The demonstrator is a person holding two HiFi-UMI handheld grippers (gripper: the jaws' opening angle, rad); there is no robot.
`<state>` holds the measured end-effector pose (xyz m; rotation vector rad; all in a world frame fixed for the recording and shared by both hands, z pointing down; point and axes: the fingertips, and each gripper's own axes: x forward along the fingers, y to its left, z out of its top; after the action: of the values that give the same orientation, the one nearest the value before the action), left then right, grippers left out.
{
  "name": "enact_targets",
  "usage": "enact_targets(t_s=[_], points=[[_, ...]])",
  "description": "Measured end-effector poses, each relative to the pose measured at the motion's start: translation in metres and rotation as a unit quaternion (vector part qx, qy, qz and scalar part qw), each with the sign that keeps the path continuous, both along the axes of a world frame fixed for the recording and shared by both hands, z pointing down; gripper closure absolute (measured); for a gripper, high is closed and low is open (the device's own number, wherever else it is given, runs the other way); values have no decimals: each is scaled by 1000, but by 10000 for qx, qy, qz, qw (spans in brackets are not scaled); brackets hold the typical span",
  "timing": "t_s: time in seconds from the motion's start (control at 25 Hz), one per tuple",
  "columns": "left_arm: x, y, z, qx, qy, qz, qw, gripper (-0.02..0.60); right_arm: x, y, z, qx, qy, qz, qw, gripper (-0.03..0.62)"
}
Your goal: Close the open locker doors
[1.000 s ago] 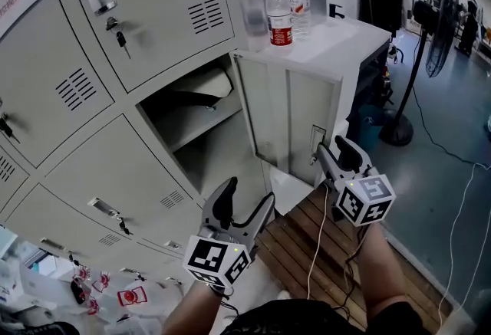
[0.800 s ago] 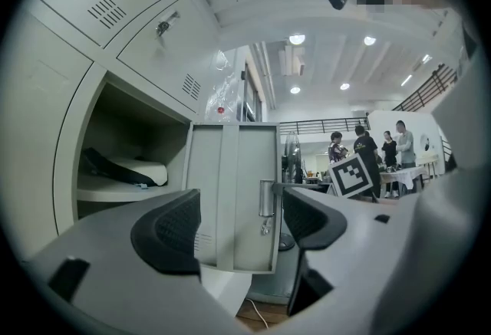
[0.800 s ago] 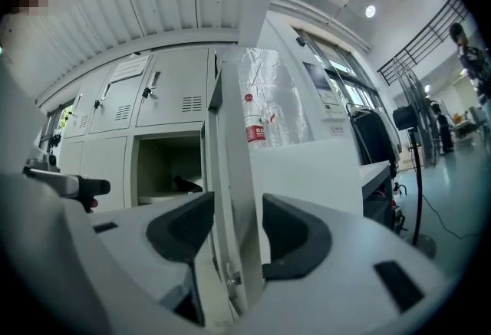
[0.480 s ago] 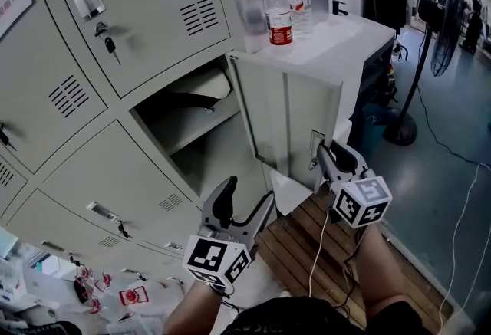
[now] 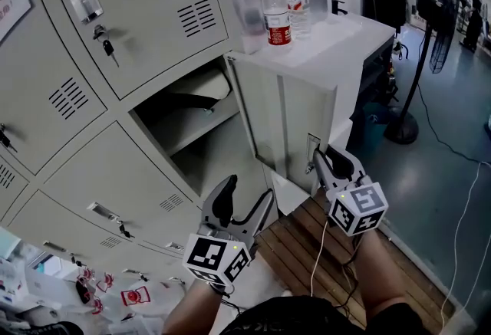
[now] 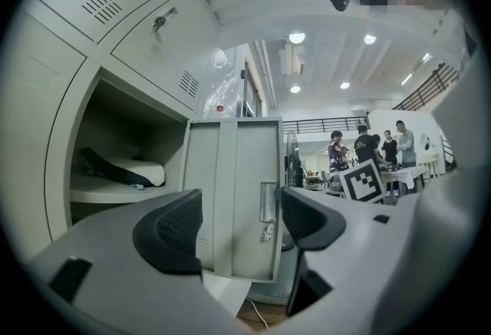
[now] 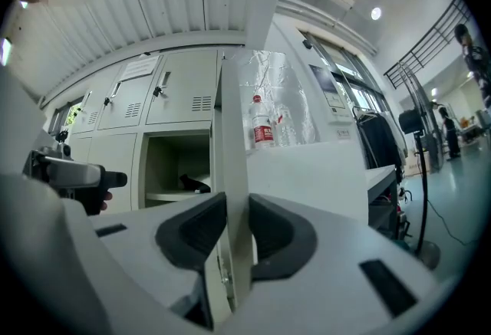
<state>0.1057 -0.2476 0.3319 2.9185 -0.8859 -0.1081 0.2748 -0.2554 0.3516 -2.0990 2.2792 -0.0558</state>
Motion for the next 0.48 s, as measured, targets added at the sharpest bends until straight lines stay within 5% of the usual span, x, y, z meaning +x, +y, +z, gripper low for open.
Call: enact_targets(t_s=[0.48], points=[[-5, 15, -10, 125, -6, -11, 9999, 276, -41, 14, 3, -8, 102, -395, 9992, 505]])
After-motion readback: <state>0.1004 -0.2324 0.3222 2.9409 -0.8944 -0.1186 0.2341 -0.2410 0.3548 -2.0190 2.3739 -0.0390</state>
